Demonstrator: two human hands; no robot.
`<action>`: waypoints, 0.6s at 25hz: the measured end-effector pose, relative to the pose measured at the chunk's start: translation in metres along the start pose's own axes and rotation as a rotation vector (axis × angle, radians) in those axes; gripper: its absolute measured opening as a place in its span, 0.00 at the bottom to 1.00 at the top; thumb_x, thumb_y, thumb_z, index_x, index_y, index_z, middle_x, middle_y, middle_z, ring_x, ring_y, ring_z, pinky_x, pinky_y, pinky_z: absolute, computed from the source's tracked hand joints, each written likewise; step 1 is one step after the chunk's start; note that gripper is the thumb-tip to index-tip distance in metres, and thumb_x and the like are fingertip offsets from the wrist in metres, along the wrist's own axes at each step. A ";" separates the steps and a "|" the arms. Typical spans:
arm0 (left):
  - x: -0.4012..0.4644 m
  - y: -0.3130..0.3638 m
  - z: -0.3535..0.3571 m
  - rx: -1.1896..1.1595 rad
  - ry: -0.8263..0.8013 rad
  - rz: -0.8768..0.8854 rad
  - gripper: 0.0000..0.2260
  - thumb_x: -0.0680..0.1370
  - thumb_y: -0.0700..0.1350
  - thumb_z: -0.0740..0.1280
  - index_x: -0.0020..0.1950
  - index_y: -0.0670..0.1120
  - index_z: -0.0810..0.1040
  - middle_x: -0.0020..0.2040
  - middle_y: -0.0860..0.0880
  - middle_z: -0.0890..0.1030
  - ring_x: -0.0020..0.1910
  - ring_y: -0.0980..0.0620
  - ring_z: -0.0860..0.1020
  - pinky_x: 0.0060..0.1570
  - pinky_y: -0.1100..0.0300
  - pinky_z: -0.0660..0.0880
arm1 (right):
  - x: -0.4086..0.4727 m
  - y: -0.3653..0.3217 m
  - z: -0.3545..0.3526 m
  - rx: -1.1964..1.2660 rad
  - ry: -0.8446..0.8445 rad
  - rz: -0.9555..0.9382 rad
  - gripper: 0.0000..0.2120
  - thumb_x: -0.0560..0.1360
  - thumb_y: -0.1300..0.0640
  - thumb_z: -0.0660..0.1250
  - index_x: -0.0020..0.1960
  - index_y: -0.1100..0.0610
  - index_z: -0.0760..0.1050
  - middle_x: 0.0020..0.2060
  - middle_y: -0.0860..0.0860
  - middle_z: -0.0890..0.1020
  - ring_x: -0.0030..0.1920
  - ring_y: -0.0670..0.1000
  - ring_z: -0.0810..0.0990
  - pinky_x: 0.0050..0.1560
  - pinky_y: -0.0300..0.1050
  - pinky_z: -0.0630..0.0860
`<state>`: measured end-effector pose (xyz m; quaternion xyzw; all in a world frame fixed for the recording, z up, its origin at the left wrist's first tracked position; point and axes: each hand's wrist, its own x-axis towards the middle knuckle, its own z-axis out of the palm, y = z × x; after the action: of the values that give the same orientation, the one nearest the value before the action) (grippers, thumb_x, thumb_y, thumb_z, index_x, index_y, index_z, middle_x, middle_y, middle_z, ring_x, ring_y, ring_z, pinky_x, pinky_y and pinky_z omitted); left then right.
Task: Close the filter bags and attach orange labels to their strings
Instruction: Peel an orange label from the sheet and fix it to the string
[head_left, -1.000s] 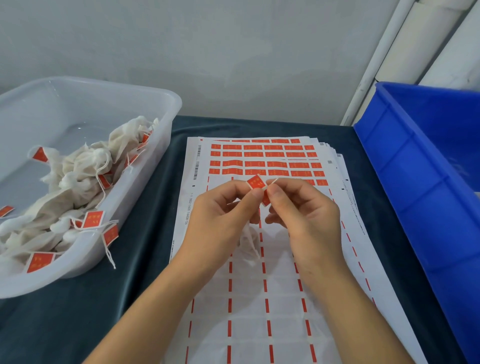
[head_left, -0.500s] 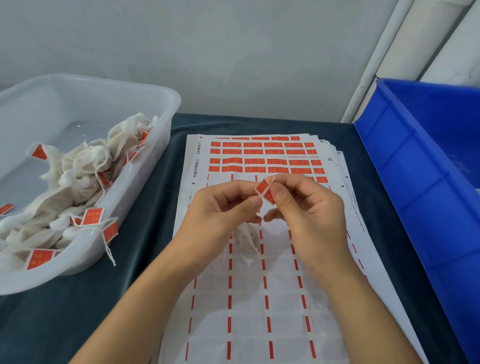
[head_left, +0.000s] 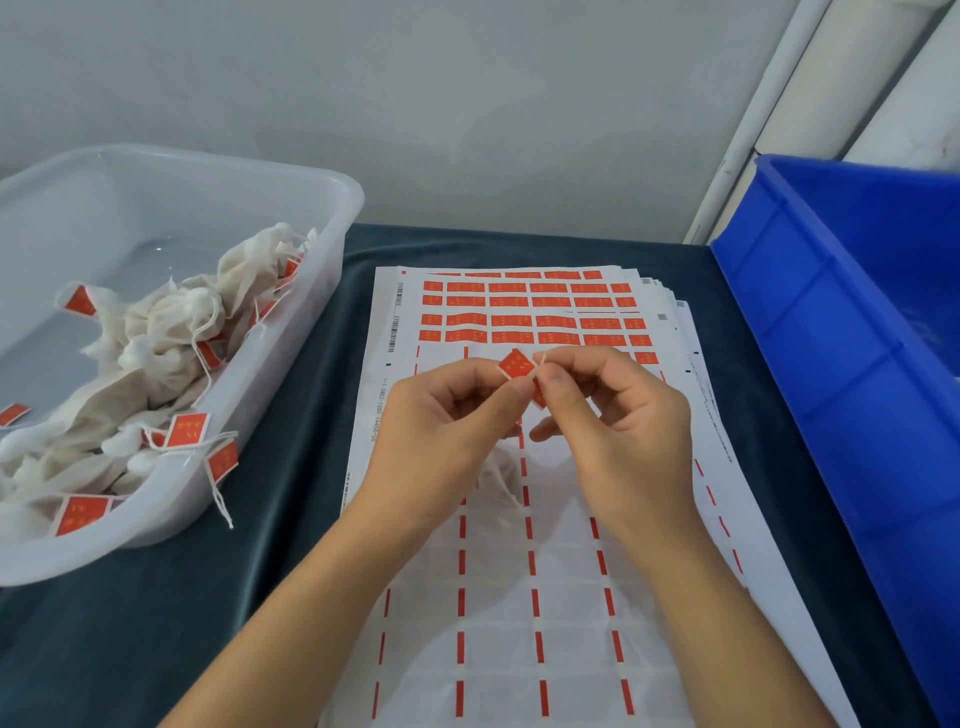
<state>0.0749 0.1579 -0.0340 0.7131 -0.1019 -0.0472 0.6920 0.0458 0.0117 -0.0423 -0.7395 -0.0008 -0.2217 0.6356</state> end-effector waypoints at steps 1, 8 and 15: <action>0.001 0.000 0.001 0.007 0.025 -0.016 0.07 0.80 0.48 0.72 0.43 0.53 0.87 0.41 0.53 0.87 0.43 0.52 0.86 0.44 0.66 0.82 | 0.000 0.000 0.000 0.010 -0.002 0.005 0.05 0.81 0.59 0.70 0.53 0.51 0.84 0.44 0.43 0.86 0.47 0.48 0.86 0.38 0.38 0.83; 0.002 0.001 0.005 -0.002 0.073 -0.102 0.09 0.79 0.49 0.72 0.40 0.54 0.87 0.37 0.53 0.86 0.39 0.54 0.85 0.41 0.67 0.81 | 0.000 -0.001 -0.001 -0.023 0.014 0.007 0.07 0.81 0.57 0.69 0.53 0.46 0.83 0.49 0.40 0.85 0.51 0.49 0.83 0.33 0.40 0.82; 0.000 0.001 0.003 -0.004 0.036 -0.071 0.08 0.79 0.48 0.72 0.41 0.52 0.87 0.37 0.53 0.86 0.39 0.55 0.84 0.42 0.67 0.80 | 0.002 0.000 -0.003 -0.132 0.000 -0.010 0.04 0.79 0.54 0.73 0.52 0.46 0.83 0.49 0.39 0.83 0.51 0.50 0.83 0.36 0.47 0.85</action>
<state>0.0744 0.1553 -0.0333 0.7157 -0.0638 -0.0590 0.6929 0.0471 0.0085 -0.0416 -0.7797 0.0102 -0.2245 0.5844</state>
